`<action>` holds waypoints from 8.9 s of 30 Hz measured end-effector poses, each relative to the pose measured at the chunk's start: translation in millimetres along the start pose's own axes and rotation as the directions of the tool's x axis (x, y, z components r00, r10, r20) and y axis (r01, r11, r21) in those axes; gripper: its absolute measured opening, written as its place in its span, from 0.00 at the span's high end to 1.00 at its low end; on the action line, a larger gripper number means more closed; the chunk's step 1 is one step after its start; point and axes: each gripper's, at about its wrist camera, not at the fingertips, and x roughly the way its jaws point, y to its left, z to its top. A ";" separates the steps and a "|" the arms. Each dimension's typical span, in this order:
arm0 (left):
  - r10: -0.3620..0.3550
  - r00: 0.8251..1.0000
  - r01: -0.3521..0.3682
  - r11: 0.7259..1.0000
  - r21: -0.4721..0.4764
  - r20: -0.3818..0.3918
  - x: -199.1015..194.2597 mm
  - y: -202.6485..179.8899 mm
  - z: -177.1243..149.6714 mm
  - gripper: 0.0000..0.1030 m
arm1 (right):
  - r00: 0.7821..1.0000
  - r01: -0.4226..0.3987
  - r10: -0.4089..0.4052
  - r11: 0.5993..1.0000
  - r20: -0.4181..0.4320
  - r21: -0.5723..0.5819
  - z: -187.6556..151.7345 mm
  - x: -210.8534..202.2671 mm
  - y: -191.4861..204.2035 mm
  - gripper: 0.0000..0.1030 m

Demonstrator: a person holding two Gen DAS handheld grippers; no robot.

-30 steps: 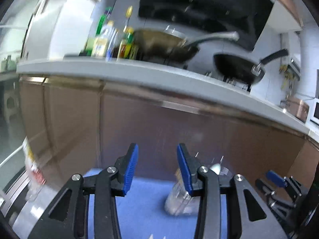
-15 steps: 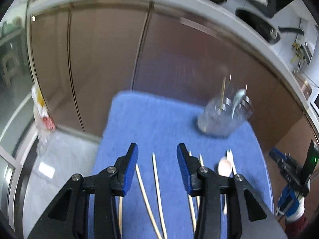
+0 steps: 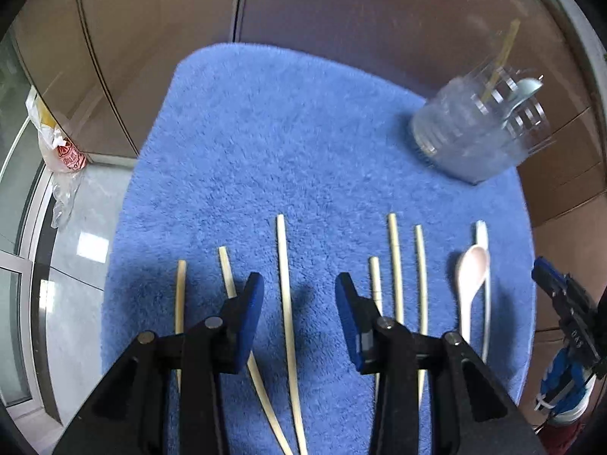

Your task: Organize utensils

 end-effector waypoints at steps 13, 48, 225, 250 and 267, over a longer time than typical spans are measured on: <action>0.014 0.994 -0.013 1.000 0.015 -0.111 27.5 -1.8 14.5 0.74 | 0.952 -0.015 0.007 1.000 -0.305 -0.022 16.5 73.1 18.6 0.80; -0.172 0.956 0.176 0.984 0.004 0.238 -87.6 -10.5 -8.3 0.96 | 0.993 -0.091 0.096 0.994 0.071 -0.064 -1.6 -40.8 14.2 0.91; -0.065 0.351 -0.002 0.998 0.070 0.934 -104.9 -177.9 92.6 0.95 | 0.639 0.433 -0.324 0.901 0.697 0.021 118.3 -49.2 -4.9 0.93; 0.005 0.532 -0.116 0.991 0.067 0.847 -169.3 -158.9 18.0 0.58 | 0.699 0.314 -0.272 0.948 0.661 0.058 72.3 -105.9 16.0 0.52; 0.099 0.505 -0.274 0.960 0.051 0.857 -236.4 -151.3 -78.7 0.42 | 0.701 0.247 -0.293 0.955 0.650 0.164 5.5 -192.1 35.8 0.00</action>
